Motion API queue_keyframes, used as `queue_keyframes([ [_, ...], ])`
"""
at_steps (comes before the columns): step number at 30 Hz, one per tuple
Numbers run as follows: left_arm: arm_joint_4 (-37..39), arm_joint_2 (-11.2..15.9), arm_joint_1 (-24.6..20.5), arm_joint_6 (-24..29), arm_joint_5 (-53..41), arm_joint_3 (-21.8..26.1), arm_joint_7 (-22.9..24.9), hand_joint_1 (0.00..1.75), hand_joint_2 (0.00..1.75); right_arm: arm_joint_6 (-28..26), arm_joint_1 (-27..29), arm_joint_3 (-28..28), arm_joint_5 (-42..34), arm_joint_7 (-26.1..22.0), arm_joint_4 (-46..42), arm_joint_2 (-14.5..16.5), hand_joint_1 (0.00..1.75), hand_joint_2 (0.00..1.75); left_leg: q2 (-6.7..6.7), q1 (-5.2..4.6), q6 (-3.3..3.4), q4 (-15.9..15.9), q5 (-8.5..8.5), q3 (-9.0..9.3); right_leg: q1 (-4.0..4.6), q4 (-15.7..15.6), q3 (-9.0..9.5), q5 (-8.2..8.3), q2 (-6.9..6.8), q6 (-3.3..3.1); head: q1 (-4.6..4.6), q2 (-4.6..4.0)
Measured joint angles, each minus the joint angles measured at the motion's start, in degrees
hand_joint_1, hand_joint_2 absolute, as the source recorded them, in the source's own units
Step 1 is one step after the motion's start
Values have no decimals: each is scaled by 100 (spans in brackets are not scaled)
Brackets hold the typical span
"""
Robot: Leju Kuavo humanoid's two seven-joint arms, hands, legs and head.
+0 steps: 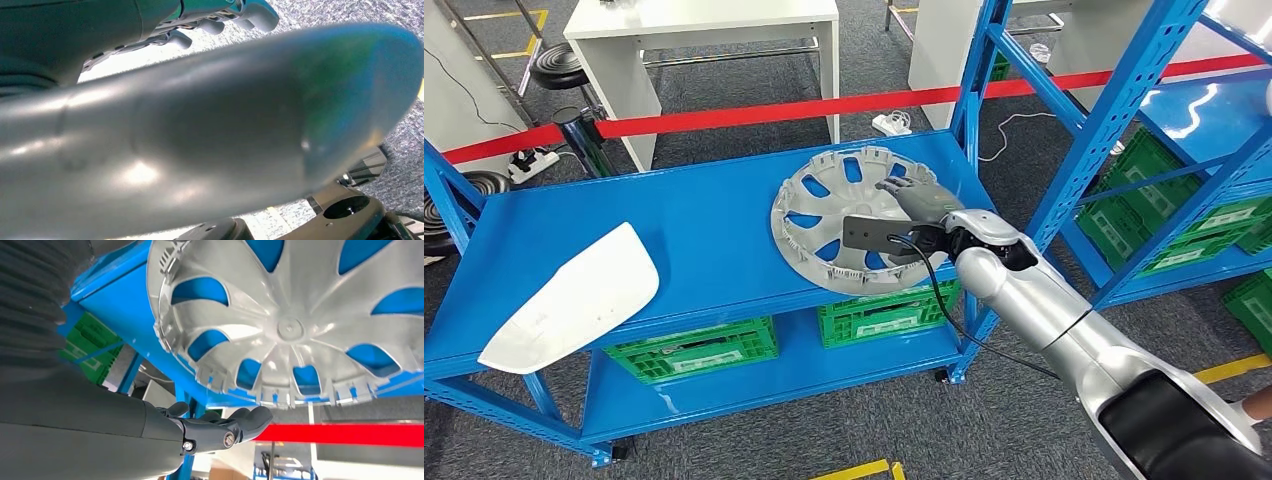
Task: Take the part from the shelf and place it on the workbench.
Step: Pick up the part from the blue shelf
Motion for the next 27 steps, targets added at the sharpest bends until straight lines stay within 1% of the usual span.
queue_keyframes([
  [15,0,9,0,-7,-4,0,-1,0,0,8,24,158,-147,-101,556,120,0,175,-1,0,0,0,0,0,-1,4,-1,-2,0,-3,0,0],
  [27,0,11,0,-7,-4,0,-2,0,0,10,41,180,-152,-101,678,152,0,175,-1,0,0,0,0,0,0,4,-2,-3,0,-3,0,0],
])
